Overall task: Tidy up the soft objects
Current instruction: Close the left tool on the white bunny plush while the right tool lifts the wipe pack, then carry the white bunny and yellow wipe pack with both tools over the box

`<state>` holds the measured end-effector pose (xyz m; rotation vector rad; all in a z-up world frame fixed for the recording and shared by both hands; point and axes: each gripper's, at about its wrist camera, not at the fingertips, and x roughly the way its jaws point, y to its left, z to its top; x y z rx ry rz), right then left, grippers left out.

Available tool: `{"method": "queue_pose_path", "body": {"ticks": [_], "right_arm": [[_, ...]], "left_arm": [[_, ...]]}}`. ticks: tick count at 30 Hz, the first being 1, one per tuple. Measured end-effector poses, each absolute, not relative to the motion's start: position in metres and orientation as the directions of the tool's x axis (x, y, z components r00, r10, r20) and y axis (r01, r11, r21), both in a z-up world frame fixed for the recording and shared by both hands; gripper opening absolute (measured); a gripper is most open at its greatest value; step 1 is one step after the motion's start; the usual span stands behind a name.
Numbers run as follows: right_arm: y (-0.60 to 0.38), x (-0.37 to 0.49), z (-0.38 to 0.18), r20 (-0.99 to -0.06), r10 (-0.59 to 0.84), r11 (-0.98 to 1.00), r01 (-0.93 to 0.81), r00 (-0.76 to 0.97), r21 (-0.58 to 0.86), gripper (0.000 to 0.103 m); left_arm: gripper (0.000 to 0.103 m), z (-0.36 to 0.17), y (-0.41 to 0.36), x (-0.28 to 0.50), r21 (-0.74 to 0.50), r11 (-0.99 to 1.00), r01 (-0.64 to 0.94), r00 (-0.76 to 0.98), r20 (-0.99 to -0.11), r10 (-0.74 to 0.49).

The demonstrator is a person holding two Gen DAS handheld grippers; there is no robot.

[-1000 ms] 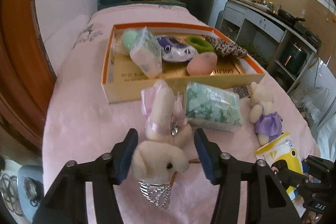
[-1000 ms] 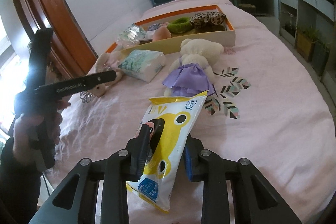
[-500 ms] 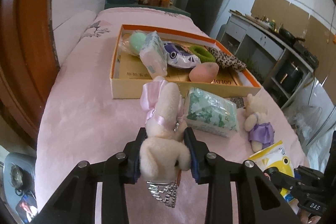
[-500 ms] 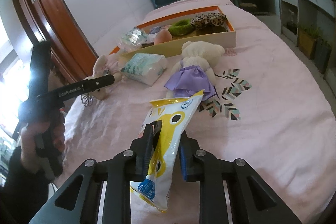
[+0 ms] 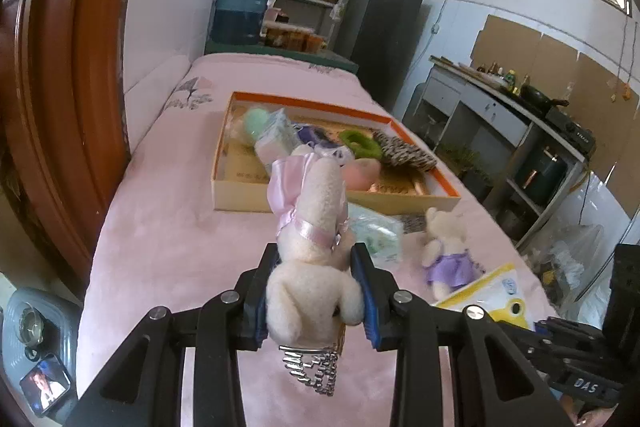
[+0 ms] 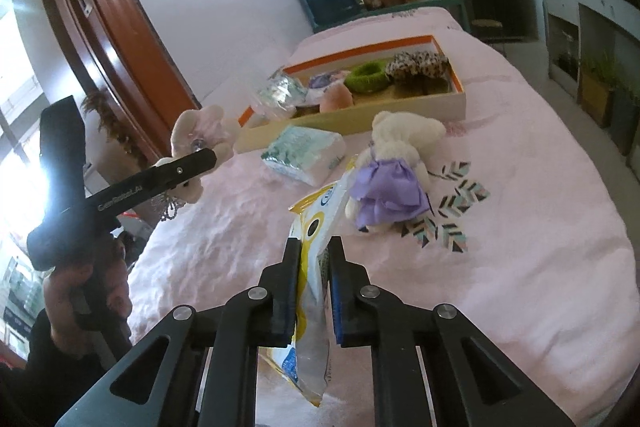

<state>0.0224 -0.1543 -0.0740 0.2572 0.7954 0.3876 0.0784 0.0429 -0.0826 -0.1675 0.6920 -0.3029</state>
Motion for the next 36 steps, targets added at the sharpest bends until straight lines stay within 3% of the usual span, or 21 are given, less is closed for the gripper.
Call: {"method": "queue_pose_path", "body": {"ticks": [23,36], "right_arm": [[-0.153,0.049,-0.007,-0.538,0.374,0.927,-0.293,0.755,0.234,0.013],[-0.152,0.072,0.027,-0.467,0.366,0.93,-0.303,0.805,0.206,0.013]], "left_arm": [[0.036,-0.034,0.036,0.063,-0.264,0.936,0.235,0.807,-0.484,-0.339],[0.036,-0.021,0.032,0.075,-0.26,0.934,0.245,0.817,-0.464,-0.343]]}}
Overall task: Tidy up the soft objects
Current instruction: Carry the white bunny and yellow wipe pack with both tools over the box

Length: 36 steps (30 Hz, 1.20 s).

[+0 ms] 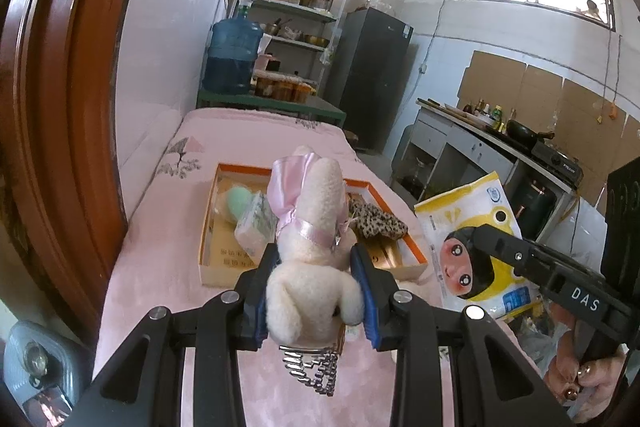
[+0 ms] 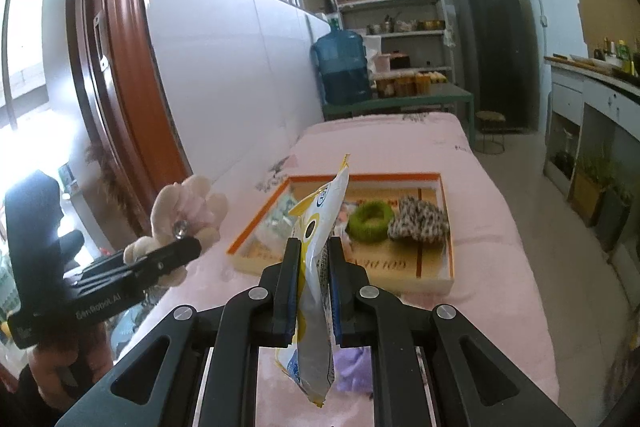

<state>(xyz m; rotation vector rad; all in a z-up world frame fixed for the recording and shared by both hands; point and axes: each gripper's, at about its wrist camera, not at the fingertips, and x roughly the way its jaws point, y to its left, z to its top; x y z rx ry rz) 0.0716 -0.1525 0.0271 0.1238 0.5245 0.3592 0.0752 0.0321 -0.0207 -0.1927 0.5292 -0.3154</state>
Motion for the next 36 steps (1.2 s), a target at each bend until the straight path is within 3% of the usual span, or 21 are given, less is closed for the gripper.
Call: {"method": "queue_pose_path", "body": {"ticks": [16,30,36], "right_arm": [[-0.144,0.108,0.044,-0.435,0.376,0.926,-0.318,0.818,0.203,0.013],[-0.146,0.156,0.043,-0.437,0.367,0.93,-0.305,0.821,0.208,0.013],[-0.158,0.19,0.039,-0.43,0.377,0.92,-0.279,0.82,0.273,0.013]], "left_arm": [[0.036,0.001,0.03,0.104,-0.264,0.929,0.26,0.839,-0.414,-0.353],[0.036,-0.001,0.03,0.149,-0.25,0.938,0.24,0.832,-0.446,-0.331],[0.036,-0.002,0.03,0.183,-0.318,0.919,0.233,0.818,-0.447,-0.362]]}}
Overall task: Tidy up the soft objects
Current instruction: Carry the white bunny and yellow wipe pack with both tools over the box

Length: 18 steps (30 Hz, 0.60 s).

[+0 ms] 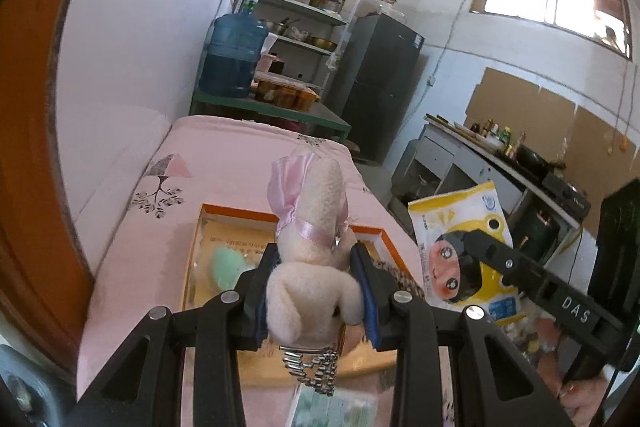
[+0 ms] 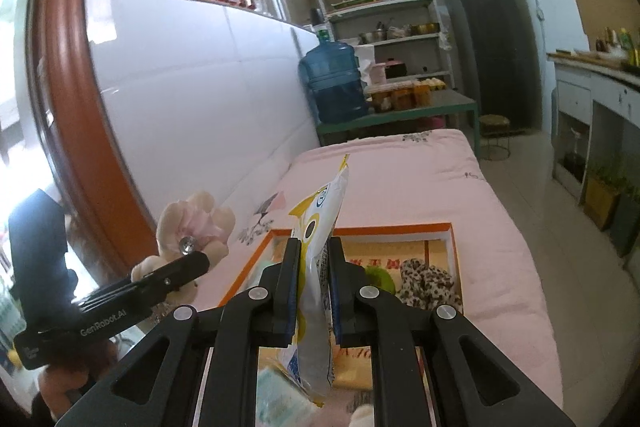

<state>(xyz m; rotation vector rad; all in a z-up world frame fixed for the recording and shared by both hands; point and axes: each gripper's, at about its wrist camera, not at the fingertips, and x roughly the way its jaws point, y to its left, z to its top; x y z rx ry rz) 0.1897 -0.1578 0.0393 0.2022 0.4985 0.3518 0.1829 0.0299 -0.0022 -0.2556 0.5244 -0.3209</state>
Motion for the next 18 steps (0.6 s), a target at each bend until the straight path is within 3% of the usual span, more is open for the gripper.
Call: {"method": "queue_pose_path", "body": {"ticks": [18], "right_arm": [[-0.172,0.262,0.011,-0.448,0.406,0.893,-0.24,0.797,0.381,0.013]], "left_arm": [[0.036,-0.02,0.006,0.246,-0.333,0.925,0.185,0.81,-0.481,-0.335]]}}
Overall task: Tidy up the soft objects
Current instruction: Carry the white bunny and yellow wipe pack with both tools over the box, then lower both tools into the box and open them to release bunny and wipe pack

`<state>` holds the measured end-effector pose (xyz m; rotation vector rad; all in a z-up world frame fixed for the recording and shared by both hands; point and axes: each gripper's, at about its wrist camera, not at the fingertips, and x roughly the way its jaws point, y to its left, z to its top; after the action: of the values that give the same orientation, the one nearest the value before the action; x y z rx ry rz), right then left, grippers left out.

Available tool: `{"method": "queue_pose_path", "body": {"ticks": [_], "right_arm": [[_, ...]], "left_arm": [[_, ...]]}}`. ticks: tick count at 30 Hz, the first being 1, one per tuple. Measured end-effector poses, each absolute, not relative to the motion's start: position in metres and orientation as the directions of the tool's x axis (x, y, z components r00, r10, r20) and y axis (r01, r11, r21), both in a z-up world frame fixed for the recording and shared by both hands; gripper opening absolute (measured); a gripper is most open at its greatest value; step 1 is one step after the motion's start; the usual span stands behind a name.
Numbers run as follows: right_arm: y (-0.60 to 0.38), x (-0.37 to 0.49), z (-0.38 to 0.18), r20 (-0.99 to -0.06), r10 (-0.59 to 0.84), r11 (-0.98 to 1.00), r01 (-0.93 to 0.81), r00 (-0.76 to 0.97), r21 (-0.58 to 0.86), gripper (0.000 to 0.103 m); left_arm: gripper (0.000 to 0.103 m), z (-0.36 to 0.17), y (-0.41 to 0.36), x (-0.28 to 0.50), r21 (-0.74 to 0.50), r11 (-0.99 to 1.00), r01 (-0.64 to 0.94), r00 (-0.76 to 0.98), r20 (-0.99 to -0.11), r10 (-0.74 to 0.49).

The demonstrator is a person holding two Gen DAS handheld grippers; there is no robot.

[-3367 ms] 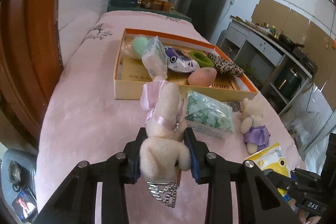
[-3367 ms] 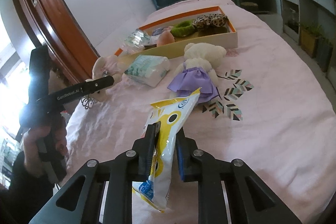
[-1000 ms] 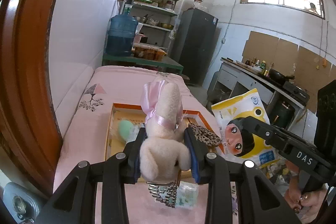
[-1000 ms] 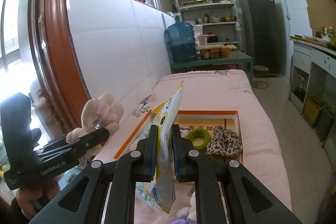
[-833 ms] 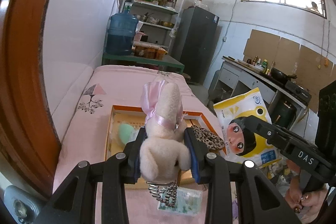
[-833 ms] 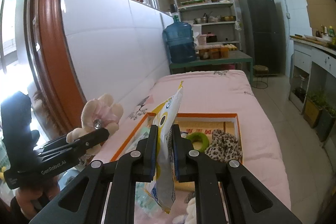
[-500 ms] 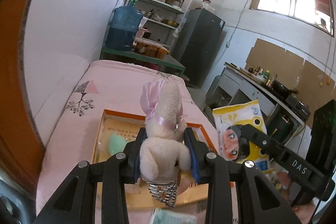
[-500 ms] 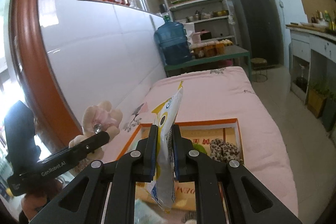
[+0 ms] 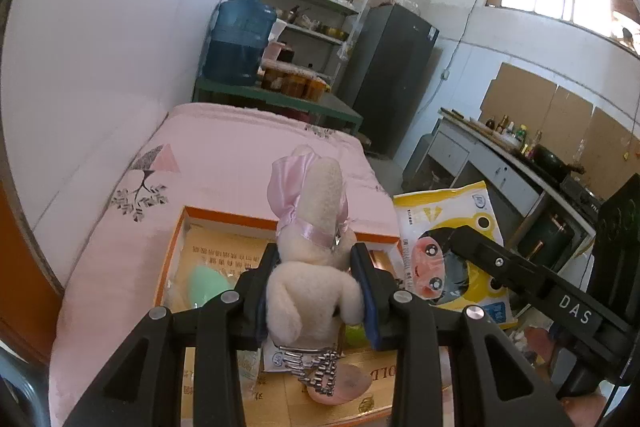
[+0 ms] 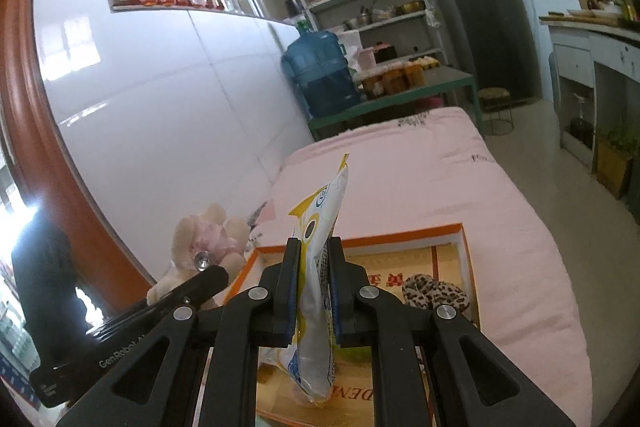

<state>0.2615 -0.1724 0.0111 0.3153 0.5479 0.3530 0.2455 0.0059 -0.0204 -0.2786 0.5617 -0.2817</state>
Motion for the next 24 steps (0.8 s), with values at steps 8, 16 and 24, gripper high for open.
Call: {"method": "queue_pose_path", "body": {"ticks": [8,16,24], "right_arm": [[-0.175,0.278,-0.017,-0.503,0.408,0.895,-0.223,0.762,0.387,0.013],[-0.178,0.288,-0.031,-0.53,0.404,0.896,-0.205,0.746,0.394,0.013],[-0.18,0.297,-0.045,-0.559,0.412,0.89,-0.184,0.72,0.418,0.013]], "left_arm": [[0.036,-0.046,0.0,0.261,-0.329,0.926,0.185,0.775,-0.53,-0.344],[0.036,-0.068,-0.003,0.274,-0.36,0.913,0.191,0.727,-0.573,-0.378],[0.036,-0.077,-0.003,0.276,-0.371,0.911,0.183,0.718,-0.583,-0.381]]}}
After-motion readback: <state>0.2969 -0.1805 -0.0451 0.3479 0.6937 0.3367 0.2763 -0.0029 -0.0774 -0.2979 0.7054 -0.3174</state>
